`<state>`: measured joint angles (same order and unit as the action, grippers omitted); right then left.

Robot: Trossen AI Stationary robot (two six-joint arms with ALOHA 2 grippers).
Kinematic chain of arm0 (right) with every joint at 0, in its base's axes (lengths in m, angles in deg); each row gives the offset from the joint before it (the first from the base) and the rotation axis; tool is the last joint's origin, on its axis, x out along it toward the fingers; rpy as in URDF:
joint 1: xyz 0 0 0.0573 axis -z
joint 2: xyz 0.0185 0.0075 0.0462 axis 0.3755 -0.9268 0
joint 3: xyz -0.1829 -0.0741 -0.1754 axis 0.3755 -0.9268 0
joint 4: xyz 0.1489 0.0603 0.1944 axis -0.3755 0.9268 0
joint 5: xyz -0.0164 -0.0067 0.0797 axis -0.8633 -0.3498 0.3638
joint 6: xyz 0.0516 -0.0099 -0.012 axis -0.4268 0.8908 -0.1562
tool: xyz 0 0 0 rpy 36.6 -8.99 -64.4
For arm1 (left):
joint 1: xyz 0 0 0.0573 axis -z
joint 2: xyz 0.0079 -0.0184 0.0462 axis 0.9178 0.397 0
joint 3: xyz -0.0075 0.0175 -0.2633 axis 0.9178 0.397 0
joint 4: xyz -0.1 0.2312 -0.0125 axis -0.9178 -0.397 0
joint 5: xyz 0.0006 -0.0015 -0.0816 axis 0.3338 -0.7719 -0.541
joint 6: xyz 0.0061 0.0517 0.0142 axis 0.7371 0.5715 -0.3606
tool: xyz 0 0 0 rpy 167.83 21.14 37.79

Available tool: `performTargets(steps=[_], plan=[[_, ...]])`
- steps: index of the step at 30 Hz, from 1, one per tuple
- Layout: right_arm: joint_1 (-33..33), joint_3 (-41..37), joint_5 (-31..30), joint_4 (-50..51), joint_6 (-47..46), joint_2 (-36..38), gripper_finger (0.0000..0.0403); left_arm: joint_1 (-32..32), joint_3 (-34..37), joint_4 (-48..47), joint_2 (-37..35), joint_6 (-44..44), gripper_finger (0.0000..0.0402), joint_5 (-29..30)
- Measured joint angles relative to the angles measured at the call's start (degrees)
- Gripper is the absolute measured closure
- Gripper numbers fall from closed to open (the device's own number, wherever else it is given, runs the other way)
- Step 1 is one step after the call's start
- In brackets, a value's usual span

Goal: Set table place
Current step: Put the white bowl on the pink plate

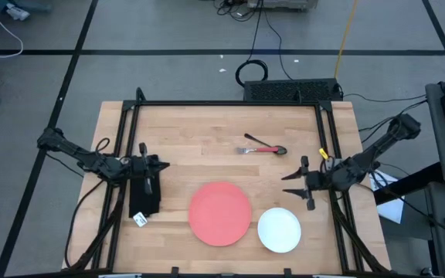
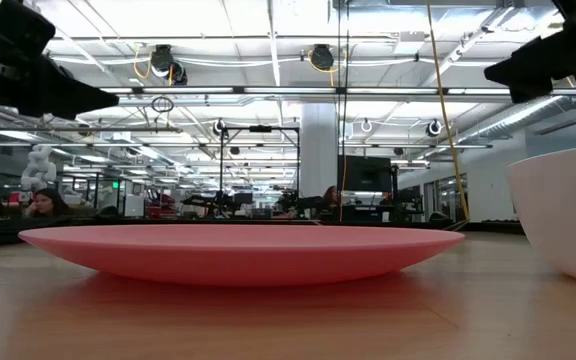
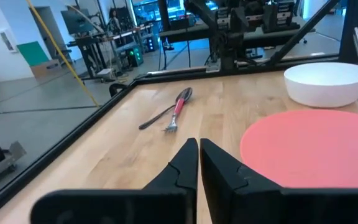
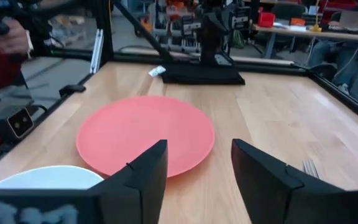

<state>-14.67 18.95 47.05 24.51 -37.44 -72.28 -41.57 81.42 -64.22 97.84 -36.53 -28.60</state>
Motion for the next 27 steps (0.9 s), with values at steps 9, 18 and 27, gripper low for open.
performTargets(steps=[9,18,27], plan=[[0.0,15.9,0.3,25.1,-13.6,-11.2,0.0179,0.0,0.0,-2.5,0.0,-1.1,0.0398,0.0],[0.0,24.5,9.5,37.3,-27.6,-22.4,0.0176,0.0,0.0,-3.0,0.0,-1.9,0.0377,0.0],[0.0,25.1,17.0,38.4,-39.3,-27.2,0.0171,0.0,0.0,-3.0,0.0,-1.9,0.0386,0.0]])
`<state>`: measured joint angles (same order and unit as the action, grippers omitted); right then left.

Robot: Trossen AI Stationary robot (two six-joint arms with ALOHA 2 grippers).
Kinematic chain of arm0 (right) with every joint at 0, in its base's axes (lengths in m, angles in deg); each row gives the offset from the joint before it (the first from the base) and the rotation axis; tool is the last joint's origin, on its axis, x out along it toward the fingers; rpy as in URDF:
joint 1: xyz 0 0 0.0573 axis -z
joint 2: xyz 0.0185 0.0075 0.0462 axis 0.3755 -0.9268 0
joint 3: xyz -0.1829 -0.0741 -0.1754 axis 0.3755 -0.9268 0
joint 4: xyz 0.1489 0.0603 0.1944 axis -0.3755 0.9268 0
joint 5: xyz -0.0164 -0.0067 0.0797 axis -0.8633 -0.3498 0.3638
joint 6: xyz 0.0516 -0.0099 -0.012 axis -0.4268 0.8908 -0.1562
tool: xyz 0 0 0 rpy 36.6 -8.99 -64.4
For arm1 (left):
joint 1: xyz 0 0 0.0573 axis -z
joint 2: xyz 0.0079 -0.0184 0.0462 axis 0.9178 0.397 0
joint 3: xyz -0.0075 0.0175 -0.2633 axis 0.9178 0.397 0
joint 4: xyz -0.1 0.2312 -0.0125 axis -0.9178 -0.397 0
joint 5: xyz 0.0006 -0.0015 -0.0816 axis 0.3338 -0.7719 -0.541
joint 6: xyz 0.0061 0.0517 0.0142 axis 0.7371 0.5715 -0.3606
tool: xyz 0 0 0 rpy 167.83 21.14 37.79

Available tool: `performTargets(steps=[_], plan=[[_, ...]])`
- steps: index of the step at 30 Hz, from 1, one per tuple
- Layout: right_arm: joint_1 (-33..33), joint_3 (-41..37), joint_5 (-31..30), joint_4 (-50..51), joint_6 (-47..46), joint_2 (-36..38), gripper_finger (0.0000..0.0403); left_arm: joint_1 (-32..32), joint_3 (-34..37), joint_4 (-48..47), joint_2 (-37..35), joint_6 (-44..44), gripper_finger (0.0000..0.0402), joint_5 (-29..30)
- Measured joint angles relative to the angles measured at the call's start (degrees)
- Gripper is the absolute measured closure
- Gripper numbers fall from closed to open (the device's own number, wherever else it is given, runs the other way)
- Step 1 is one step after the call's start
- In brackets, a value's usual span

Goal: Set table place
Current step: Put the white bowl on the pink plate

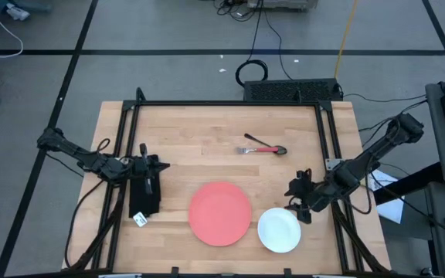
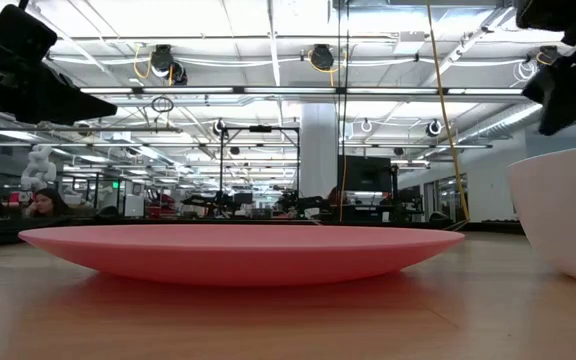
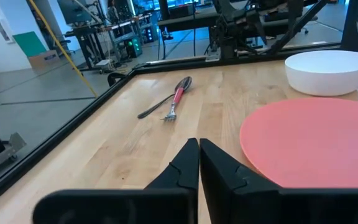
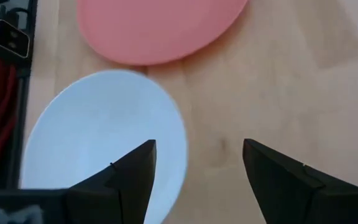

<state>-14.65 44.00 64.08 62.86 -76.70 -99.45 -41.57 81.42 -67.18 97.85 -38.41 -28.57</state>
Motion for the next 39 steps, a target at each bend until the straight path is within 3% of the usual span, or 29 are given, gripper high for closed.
performTargets(steps=[4,8,18,39], plan=[[0.0,0.0,5.4,0.3,-3.4,-1.7,0.0170,0.0,0.0,0.0,0.0,0.0,0.0396,0.0],[0.0,0.0,6.6,1.3,-5.3,-3.6,0.0170,0.0,0.0,0.0,0.0,0.0,0.0398,0.0],[2.3,0.0,11.8,0.2,-6.5,-8.9,0.0170,0.0,0.0,0.0,0.0,0.0,0.0370,0.0],[3.0,0.0,15.1,-4.4,-6.0,-17.7,0.0170,0.0,0.0,0.0,0.0,0.0,0.0371,-0.1]])
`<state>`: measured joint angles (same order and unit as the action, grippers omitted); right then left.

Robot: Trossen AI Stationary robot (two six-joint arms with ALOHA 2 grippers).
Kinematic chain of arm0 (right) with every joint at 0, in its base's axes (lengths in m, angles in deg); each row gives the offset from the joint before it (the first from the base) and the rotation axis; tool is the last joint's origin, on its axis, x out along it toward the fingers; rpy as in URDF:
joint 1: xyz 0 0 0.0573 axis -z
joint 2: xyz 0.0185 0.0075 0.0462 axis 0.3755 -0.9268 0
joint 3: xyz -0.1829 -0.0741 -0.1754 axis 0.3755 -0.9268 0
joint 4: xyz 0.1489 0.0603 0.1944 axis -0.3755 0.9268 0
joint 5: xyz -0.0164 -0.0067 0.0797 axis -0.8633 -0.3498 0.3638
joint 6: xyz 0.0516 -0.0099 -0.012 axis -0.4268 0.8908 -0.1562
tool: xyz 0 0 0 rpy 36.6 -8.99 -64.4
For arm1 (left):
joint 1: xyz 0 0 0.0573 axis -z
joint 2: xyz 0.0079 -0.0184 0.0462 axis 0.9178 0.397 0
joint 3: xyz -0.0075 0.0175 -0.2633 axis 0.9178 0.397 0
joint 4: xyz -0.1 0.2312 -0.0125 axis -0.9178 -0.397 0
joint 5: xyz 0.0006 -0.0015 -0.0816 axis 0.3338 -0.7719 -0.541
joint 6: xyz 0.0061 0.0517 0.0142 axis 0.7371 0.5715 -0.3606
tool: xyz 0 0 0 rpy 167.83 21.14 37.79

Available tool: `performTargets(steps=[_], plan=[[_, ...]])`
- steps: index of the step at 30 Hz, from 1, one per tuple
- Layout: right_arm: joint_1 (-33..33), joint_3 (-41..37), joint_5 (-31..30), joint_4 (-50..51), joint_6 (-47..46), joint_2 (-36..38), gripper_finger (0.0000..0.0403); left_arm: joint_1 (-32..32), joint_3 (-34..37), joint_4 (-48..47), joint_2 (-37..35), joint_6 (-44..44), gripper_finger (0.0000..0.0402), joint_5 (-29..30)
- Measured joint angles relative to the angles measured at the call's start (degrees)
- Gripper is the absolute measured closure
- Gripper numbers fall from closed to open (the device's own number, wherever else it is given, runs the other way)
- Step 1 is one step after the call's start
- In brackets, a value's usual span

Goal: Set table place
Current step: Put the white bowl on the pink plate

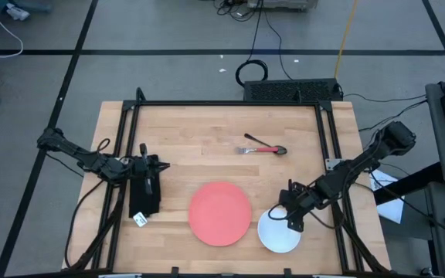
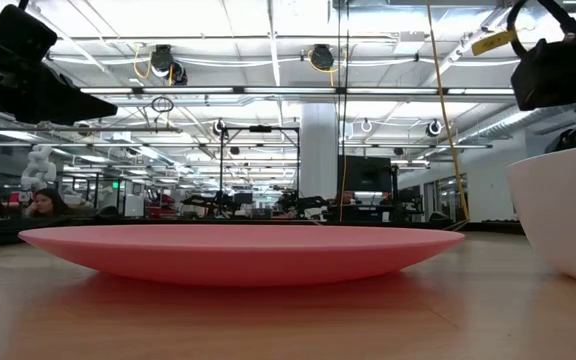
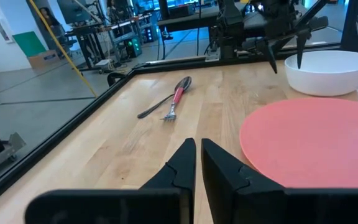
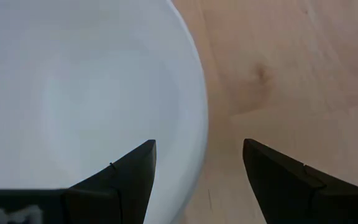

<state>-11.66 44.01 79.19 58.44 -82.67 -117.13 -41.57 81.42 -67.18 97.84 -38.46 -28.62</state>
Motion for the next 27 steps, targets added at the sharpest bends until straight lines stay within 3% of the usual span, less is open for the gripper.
performTargets(steps=[5,10,27], plan=[[0.1,0.0,1.0,0.1,1.0,-0.8,0.0173,0.0,0.0,-0.3,0.0,-0.1,0.0371,0.0],[1.4,0.0,1.0,0.1,0.8,-2.0,0.0204,0.0,0.0,-0.3,0.0,-0.2,0.0371,0.0],[6.3,0.0,-0.6,0.1,2.0,-3.2,0.0388,0.0,0.0,-0.4,0.0,-0.4,0.0371,-0.1]])
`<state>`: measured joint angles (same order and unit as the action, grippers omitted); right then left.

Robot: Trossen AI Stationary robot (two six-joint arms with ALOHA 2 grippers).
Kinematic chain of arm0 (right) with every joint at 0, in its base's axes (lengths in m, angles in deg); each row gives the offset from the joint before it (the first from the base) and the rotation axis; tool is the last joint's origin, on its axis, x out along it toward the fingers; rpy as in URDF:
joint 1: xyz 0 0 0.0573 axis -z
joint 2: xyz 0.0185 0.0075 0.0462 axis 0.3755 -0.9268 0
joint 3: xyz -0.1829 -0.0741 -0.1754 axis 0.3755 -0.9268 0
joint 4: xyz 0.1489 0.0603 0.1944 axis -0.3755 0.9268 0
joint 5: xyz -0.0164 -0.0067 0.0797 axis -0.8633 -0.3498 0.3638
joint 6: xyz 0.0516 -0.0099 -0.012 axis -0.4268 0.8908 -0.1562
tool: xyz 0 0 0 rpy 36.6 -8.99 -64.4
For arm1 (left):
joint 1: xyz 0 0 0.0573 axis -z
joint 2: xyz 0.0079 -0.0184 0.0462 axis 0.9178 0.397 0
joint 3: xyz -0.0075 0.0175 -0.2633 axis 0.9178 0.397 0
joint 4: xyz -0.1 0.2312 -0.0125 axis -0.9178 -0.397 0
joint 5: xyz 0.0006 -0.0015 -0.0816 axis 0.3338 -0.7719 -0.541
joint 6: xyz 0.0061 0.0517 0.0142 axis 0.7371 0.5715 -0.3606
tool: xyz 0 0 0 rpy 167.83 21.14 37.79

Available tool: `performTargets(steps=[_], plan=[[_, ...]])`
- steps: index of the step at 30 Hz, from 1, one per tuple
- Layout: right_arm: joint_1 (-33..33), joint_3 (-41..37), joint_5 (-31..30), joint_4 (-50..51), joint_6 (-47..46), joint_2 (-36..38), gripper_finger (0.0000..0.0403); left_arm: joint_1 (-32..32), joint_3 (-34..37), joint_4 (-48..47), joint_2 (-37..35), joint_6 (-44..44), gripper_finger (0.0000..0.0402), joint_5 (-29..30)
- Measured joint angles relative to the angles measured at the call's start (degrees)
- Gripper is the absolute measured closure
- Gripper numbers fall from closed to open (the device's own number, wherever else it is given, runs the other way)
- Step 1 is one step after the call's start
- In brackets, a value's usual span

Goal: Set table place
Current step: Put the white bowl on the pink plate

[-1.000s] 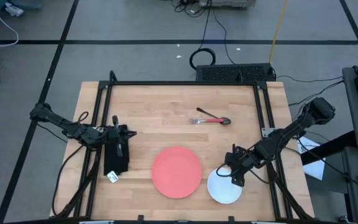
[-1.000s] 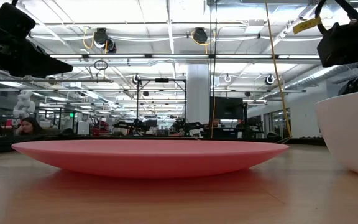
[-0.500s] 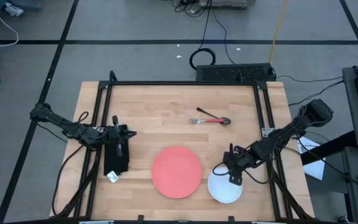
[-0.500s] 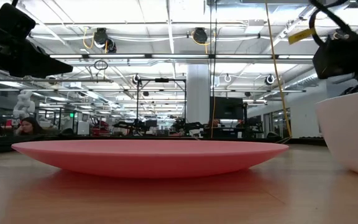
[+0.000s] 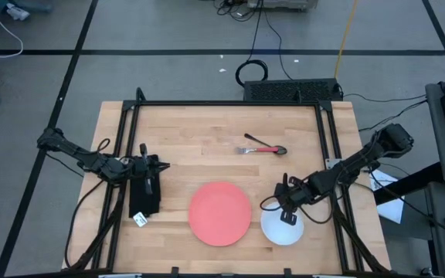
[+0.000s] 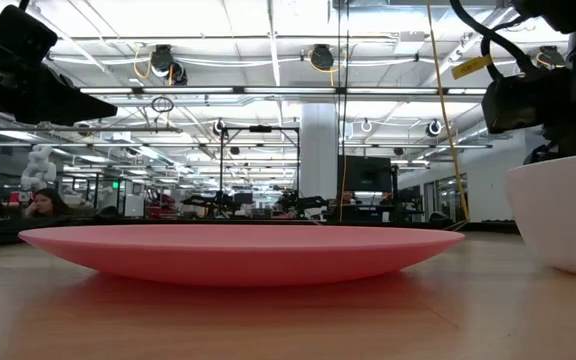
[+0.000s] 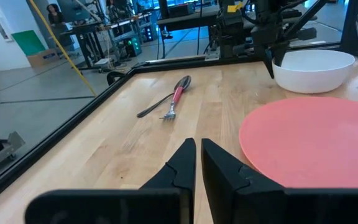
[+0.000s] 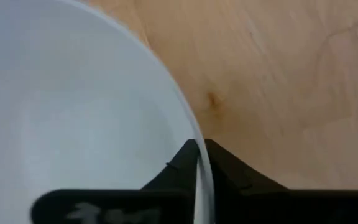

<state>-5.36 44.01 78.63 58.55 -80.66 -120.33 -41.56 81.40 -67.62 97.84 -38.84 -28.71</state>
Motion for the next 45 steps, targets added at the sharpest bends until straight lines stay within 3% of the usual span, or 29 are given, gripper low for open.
performTargets(steps=[16,22,27,33,45], plan=[[0.8,0.0,-4.5,-1.8,7.9,6.2,0.0400,0.0,0.0,0.0,0.0,-0.7,0.0371,0.0],[1.0,0.0,-7.5,-4.0,14.3,10.7,0.0401,0.0,0.0,0.0,0.0,-0.7,0.0371,0.0],[2.4,0.0,-7.7,-12.5,23.8,11.5,0.0402,0.0,0.0,0.0,0.0,-0.8,0.0371,0.0],[5.1,0.0,-6.8,-19.8,30.0,11.3,0.0402,0.0,0.0,0.0,0.0,-0.8,0.0371,0.0],[10.7,0.1,2.0,-27.6,33.4,7.8,0.0402,0.0,0.0,0.0,0.0,-0.8,0.0371,0.0]])
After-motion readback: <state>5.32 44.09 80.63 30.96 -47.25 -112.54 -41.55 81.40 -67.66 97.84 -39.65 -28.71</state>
